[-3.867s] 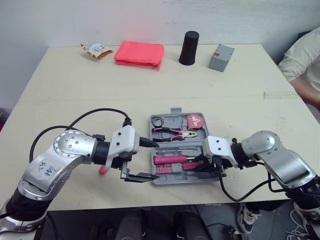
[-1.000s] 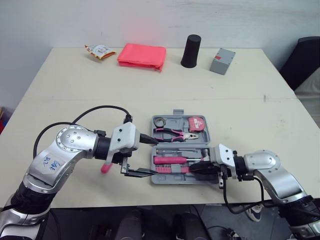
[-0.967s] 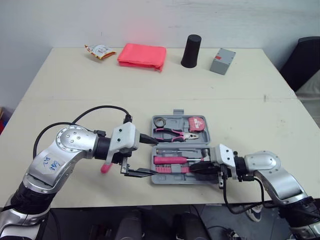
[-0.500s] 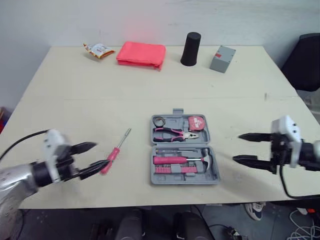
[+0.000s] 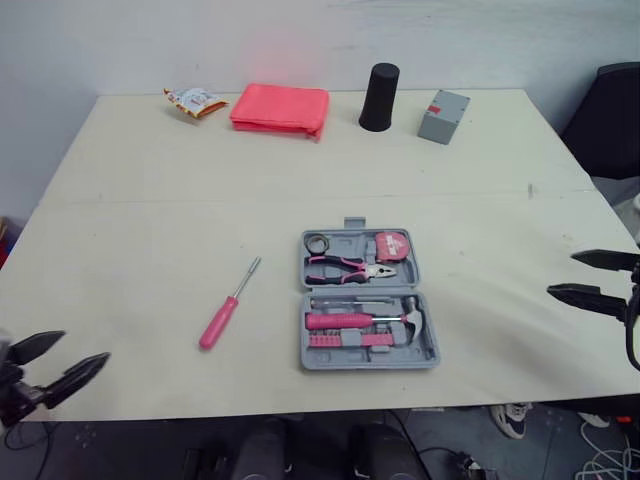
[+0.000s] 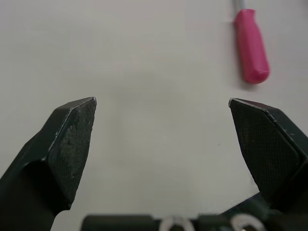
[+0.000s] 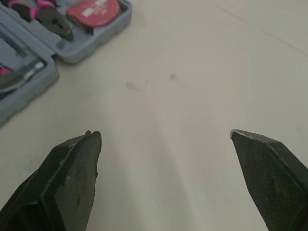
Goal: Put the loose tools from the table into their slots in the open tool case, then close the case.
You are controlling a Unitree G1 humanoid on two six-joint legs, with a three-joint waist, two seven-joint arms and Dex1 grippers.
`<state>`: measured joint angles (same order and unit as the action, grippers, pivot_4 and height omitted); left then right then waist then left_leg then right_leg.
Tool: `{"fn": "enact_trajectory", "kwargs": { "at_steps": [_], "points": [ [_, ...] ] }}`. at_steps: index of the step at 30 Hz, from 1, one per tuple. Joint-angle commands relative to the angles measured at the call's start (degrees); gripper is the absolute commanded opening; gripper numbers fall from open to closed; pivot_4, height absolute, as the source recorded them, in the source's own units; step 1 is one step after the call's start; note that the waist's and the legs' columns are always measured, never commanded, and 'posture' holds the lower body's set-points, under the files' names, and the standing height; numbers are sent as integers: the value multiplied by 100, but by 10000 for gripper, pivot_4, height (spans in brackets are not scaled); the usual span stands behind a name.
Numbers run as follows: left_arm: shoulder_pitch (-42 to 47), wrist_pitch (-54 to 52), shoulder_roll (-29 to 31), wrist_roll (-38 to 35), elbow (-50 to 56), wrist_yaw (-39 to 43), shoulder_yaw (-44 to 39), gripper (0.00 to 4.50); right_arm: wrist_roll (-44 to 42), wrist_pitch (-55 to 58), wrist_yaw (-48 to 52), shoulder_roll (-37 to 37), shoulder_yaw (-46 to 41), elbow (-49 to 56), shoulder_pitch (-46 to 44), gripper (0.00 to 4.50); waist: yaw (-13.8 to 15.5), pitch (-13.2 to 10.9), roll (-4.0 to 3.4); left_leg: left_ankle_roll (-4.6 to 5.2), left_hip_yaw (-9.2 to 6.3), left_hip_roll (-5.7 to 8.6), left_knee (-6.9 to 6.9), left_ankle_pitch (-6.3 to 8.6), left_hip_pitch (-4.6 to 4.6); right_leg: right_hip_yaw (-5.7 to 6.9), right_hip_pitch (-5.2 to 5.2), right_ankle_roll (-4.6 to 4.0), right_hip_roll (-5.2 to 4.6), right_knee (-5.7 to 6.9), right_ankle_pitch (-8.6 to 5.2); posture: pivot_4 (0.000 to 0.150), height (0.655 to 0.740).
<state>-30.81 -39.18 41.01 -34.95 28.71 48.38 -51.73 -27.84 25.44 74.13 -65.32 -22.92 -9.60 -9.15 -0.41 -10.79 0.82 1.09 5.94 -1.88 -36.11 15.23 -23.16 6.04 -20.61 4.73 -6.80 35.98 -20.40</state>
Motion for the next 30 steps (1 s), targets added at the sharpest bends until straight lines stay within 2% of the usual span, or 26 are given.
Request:
{"fn": "enact_trajectory", "kwargs": {
  "at_steps": [1, 4, 8, 10, 13, 18, 21, 27, 28, 30],
  "points": [
    [211, -231, -170, -274, 809, -507, 480, 45000, -603, 545, -41, 138, 85, 1156, -171, 44635, -1, -2, -4, 18, 0, -3, 0, -11, 0, 1, 0, -1, 3, 0, -1, 1500, 7361],
    [655, -619, -492, -278, 1226, -1234, 1512, 45000, -1181, 1075, -335, 442, 421, 2205, -600, 44635, 0, -7, -25, 23, 3, -4, 0, -14, -1, 1, 2, 2, 7, 3, 1, 1500, 7361],
    [873, -386, -402, 537, 1269, -1629, 2707, 45000, -1743, 1552, -678, 835, 831, 3068, -1141, 44635, 30, -6, -21, 23, 2, -4, -5, -20, -1, 2, 3, 8, 15, 10, 4, 1500, 7361],
    [1252, -100, -370, 1262, 978, -2077, 3367, 45000, -2080, 1767, -805, 1031, 1033, 3437, -1382, 44635, 51, -7, -20, 23, 4, -1, -4, -20, -2, 1, 1, 8, 15, 8, 4, 1500, 7361],
    [1806, -334, -717, 1508, 847, -2668, 3813, 45000, -2259, 1857, -912, 1194, 1273, 3838, -1570, 44635, 111, -7, -17, 30, 0, 3, -9, -24, -4, 3, 2, 13, 15, 10, 7, 1500, 7361],
    [1797, -656, -1058, 1481, 923, -2924, 3959, 45000, -2433, 1874, -935, 1204, 1374, 4067, -1694, 44635, 101, -1, -6, 31, 6, 8, -14, -19, -10, -1, 5, 21, 8, 1, 12, 1500, 7361],
    [1849, -751, -1158, 1573, 702, -3054, 3983, 36353, -2476, 1862, -909, 1185, 1416, 4099, -1787, 45000, 93, -1, -5, 31, 8, 7, -14, -18, -7, -1, 4, 20, 10, 2, 12, 1500, 7361],
    [2150, -706, -1397, 1601, 563, -3194, 4041, 7595, -2337, 1749, -822, 1104, 1495, 4030, -1863, 45000, 112, -1, -5, 38, 7, 5, -15, -21, -3, -1, 6, 20, 11, 7, 12, 1500, 7361],
    [2147, -698, -1341, 1596, 594, -3122, 4029, 5560, -2353, 1749, -811, 1087, 1466, 4020, -1869, 45000, 126, -1, -5, 39, 7, 5, -15, -21, -3, -1, 6, 20, 10, 7, 12, 1500, 7361],
    [2124, -644, -1169, 1603, 656, -2954, 3987, 5799, -2384, 1753, -807, 1072, 1423, 4014, -1878, 45000, 129, -1, -5, 38, 7, 5, -15, -21, -4, -1, 6, 20, 10, 6, 12, 1500, 7361]
  ]
}}
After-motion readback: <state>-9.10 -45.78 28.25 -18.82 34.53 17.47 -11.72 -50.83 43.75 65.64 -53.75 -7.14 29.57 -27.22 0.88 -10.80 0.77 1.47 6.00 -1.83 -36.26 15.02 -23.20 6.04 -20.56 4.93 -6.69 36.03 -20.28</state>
